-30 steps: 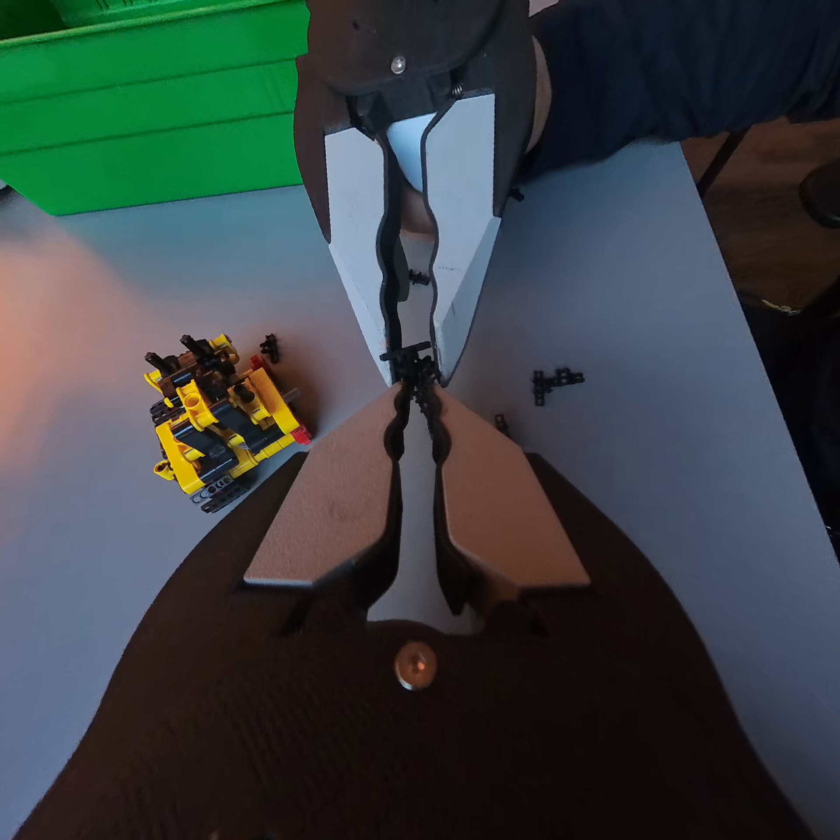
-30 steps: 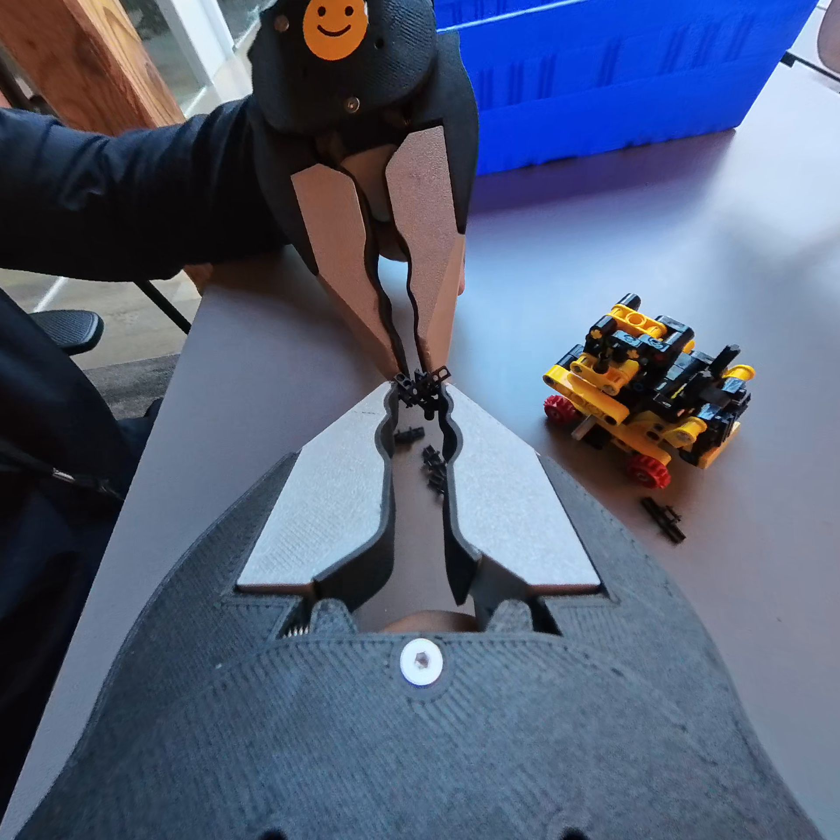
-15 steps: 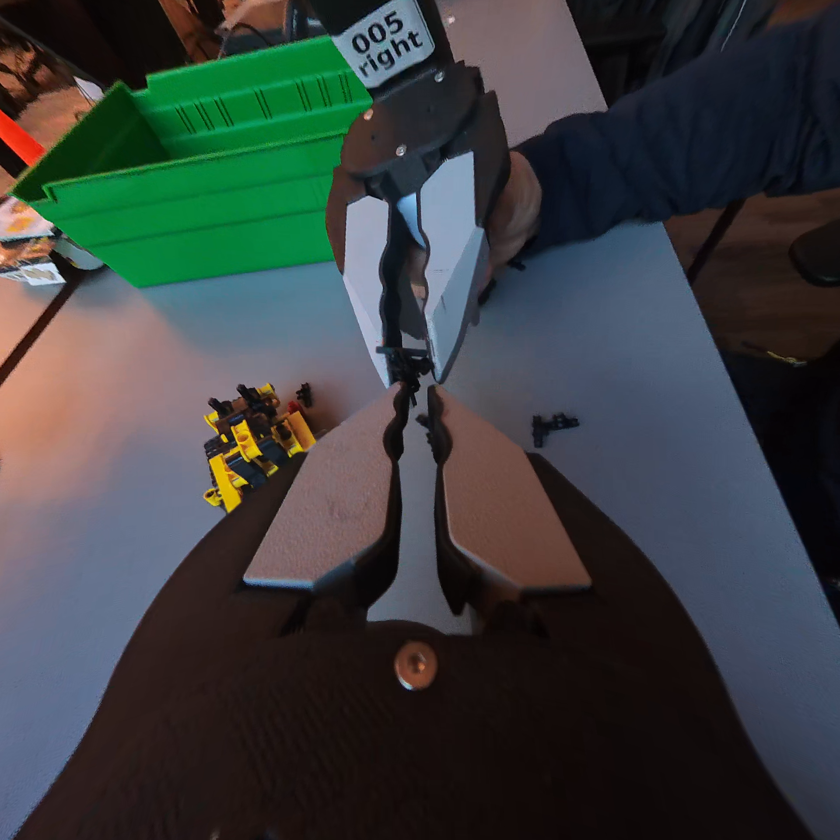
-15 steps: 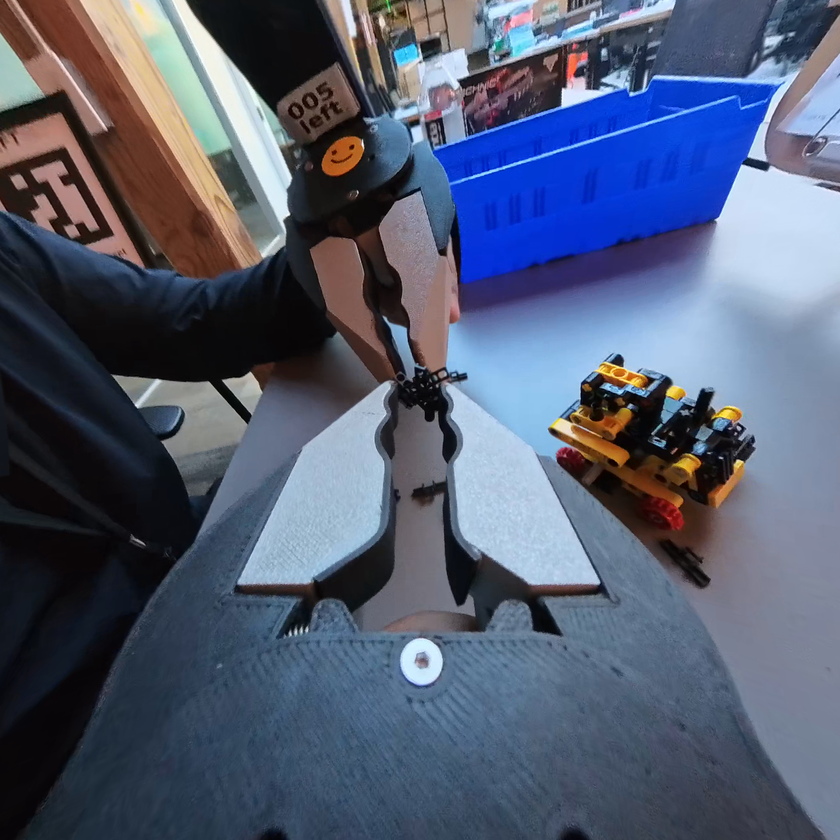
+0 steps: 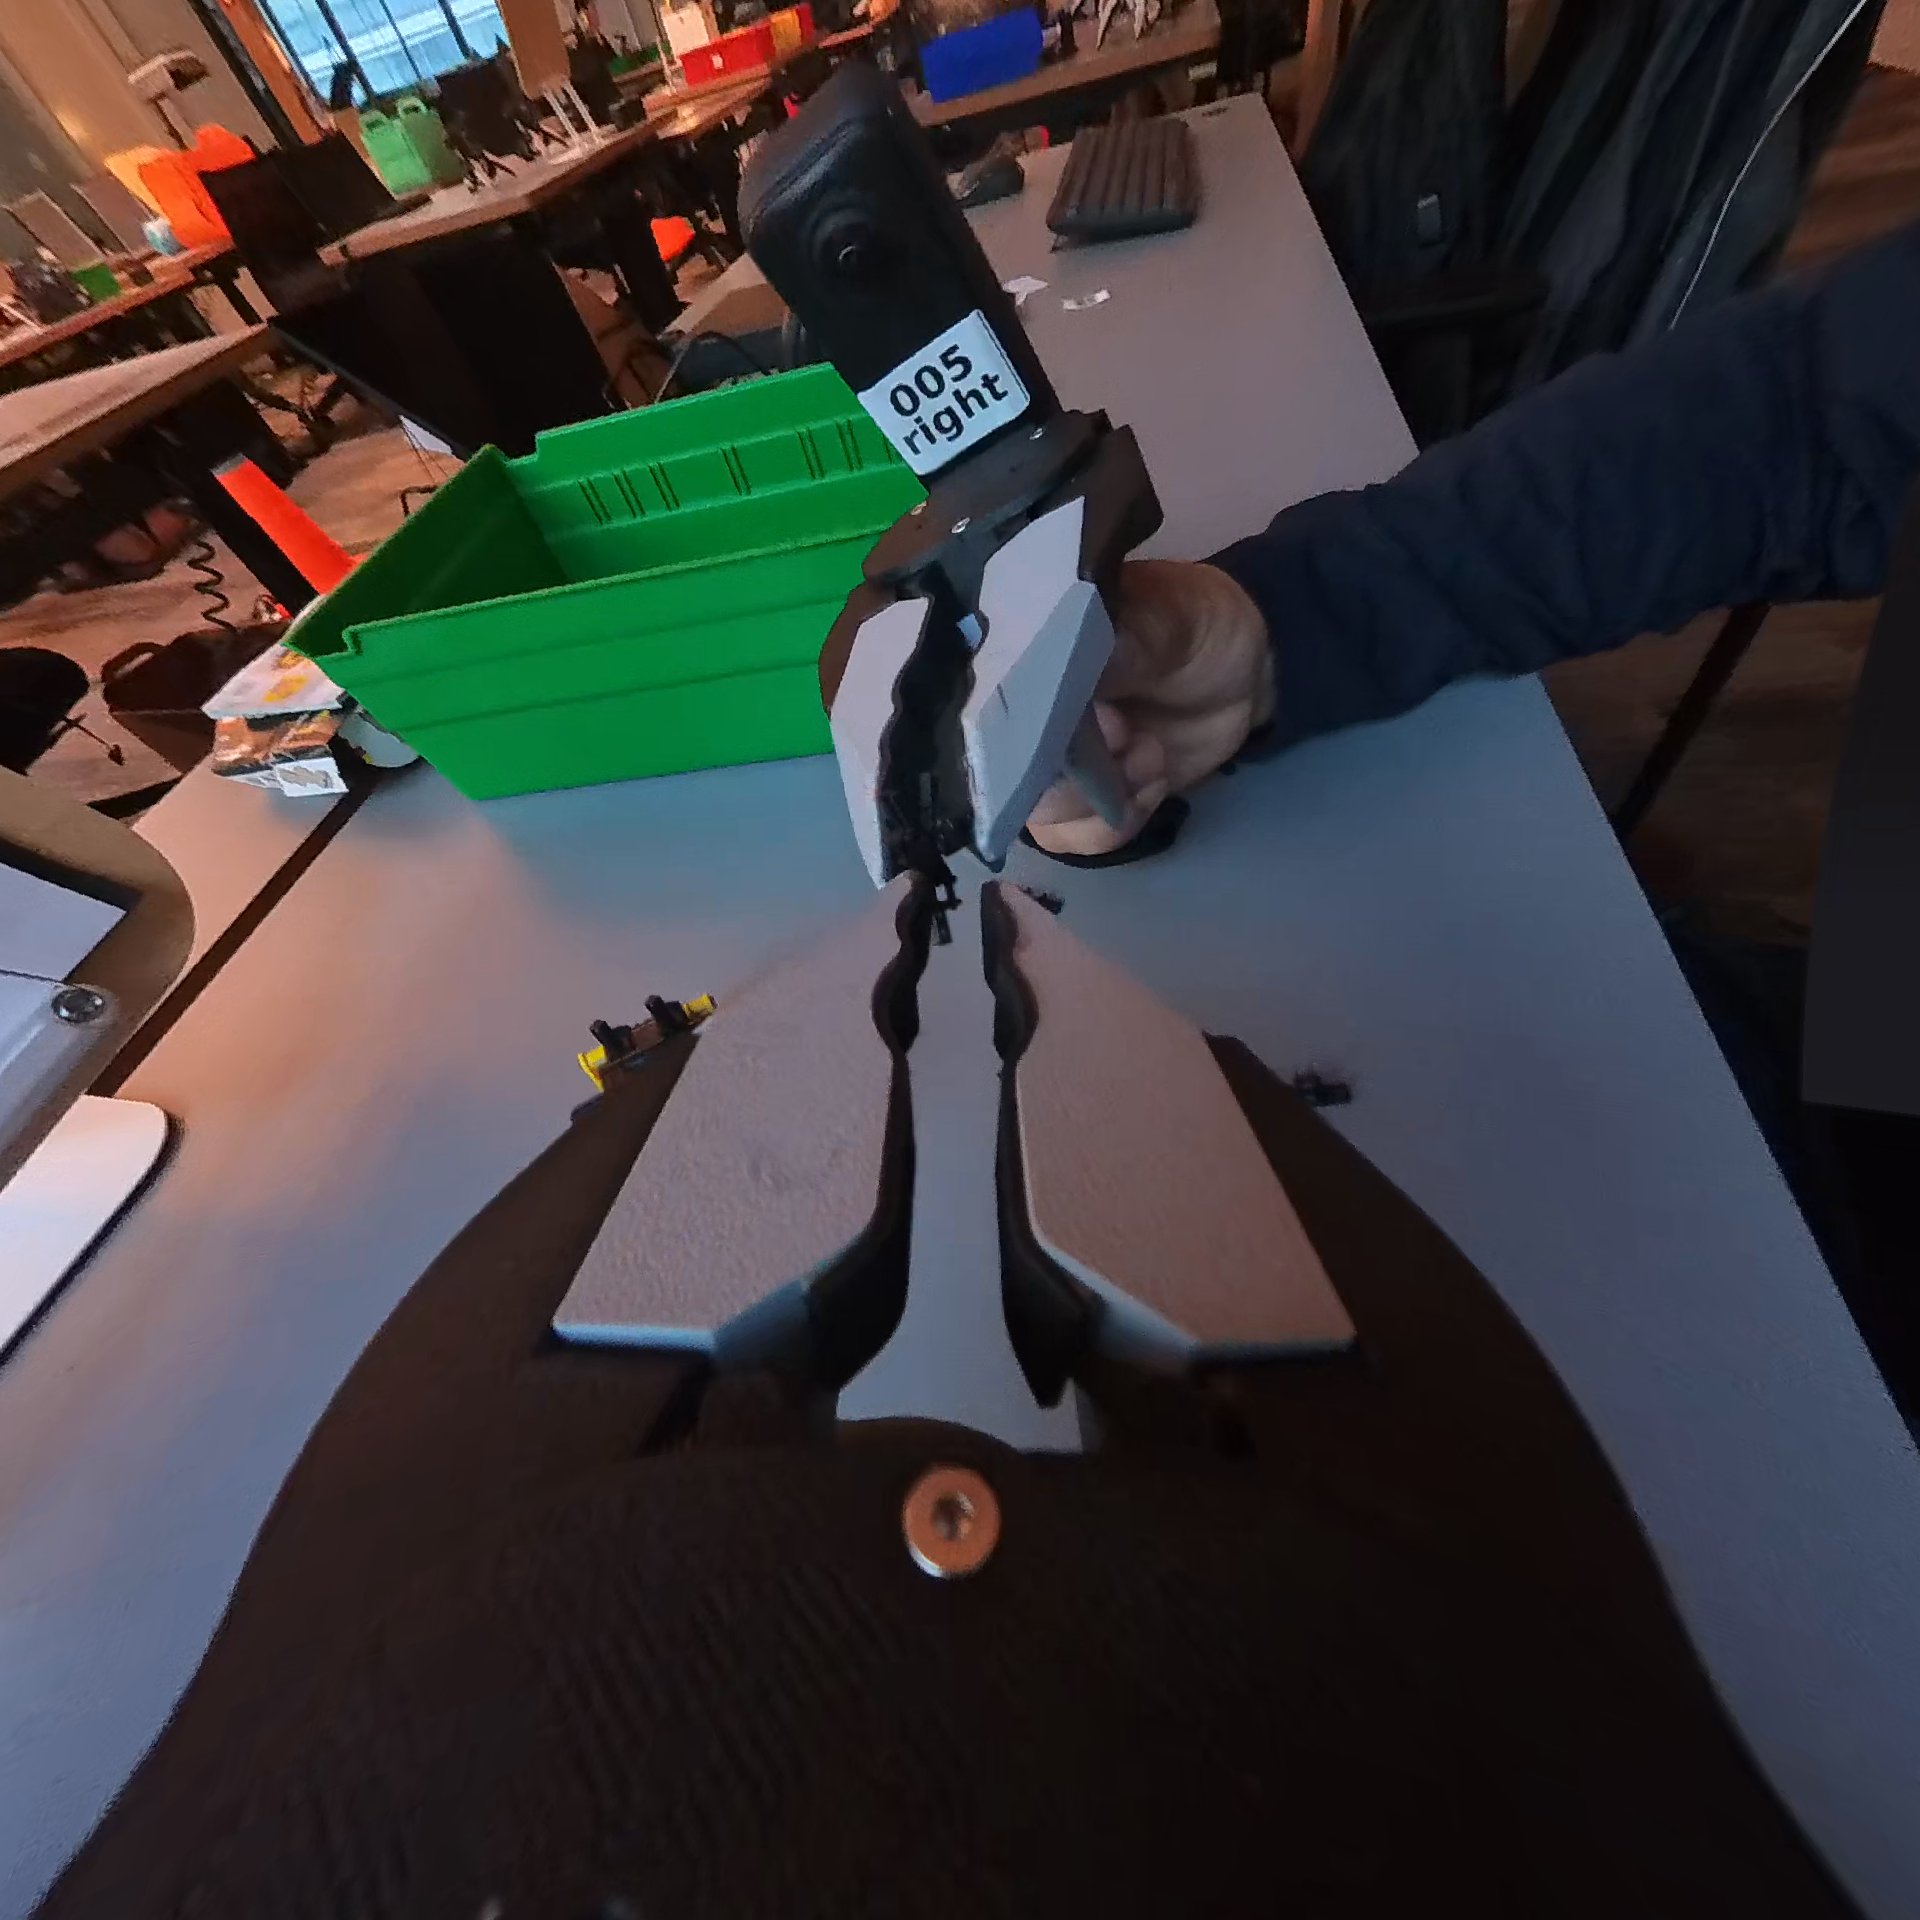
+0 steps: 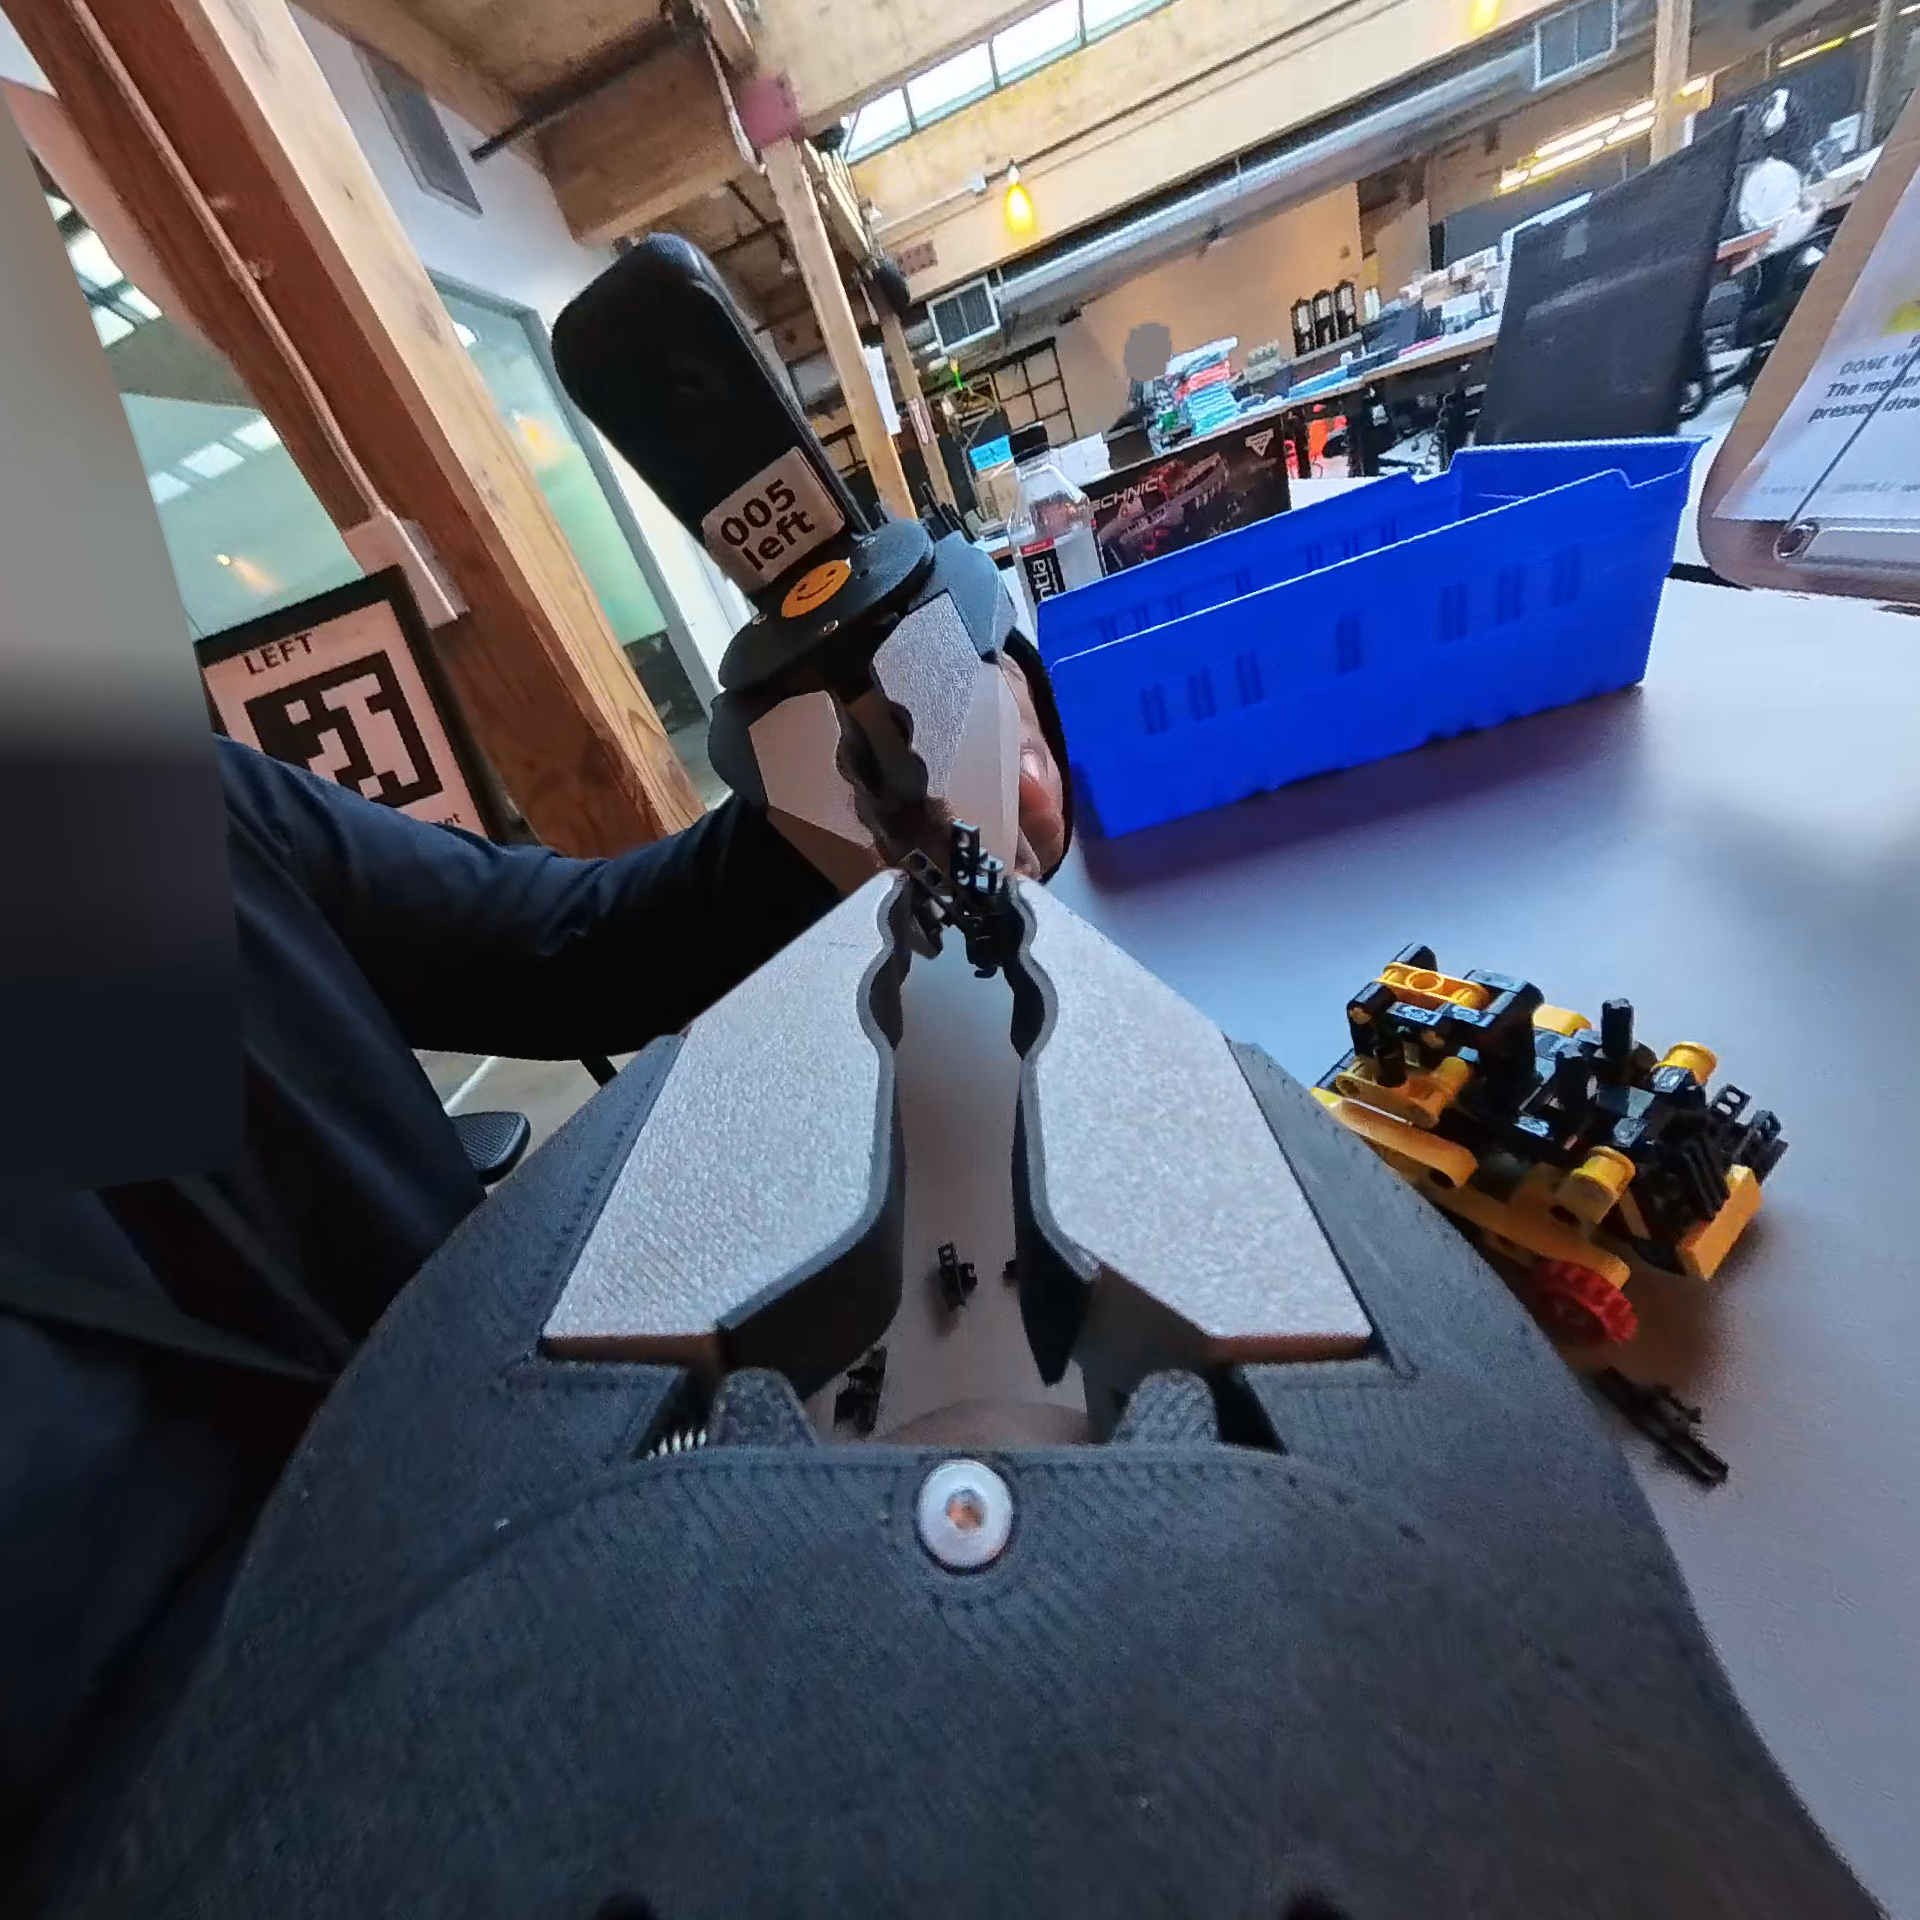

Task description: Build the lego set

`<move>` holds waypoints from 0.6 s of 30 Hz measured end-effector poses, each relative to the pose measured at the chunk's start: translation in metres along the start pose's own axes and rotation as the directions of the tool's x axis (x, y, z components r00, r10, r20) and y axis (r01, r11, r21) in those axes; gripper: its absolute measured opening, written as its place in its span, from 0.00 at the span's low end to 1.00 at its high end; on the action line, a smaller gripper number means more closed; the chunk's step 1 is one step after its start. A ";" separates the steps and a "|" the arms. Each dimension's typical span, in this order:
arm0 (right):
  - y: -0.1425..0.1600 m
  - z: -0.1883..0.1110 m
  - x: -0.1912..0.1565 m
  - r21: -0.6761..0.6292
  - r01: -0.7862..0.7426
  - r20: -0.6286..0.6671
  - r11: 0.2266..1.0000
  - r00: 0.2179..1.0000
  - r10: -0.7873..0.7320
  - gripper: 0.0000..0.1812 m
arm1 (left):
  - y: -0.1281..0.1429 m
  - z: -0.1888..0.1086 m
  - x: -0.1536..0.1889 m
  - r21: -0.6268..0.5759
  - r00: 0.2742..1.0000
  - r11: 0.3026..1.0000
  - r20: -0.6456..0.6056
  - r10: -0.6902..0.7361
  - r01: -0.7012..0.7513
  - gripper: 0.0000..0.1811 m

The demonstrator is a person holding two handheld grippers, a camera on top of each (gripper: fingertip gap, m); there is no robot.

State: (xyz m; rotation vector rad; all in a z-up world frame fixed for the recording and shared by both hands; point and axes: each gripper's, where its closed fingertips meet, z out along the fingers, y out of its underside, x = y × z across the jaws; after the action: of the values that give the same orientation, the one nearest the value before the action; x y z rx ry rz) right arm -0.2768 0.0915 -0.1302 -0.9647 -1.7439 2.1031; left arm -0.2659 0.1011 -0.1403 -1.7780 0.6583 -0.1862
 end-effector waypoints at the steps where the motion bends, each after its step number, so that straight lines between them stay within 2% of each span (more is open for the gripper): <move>1: -0.001 0.000 0.000 0.005 -0.004 0.002 1.000 1.000 0.004 0.08 | -0.001 0.000 0.000 0.005 1.000 1.000 0.001 0.000 0.000 0.03; 11: -0.007 -0.002 -0.002 0.050 -0.060 0.043 0.997 0.997 0.058 0.08 | -0.007 -0.002 -0.001 0.036 1.000 0.999 0.011 0.001 -0.001 0.03; 18: -0.017 -0.010 -0.001 0.103 -0.088 0.056 0.991 0.995 0.083 0.07 | -0.008 -0.005 -0.007 0.041 0.999 0.999 0.044 -0.006 0.004 0.07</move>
State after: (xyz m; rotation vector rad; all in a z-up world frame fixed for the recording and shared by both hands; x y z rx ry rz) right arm -0.2741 0.1033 -0.1143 -0.9801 -1.6233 2.2677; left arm -0.2715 0.1021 -0.1300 -1.7396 0.6147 -0.1623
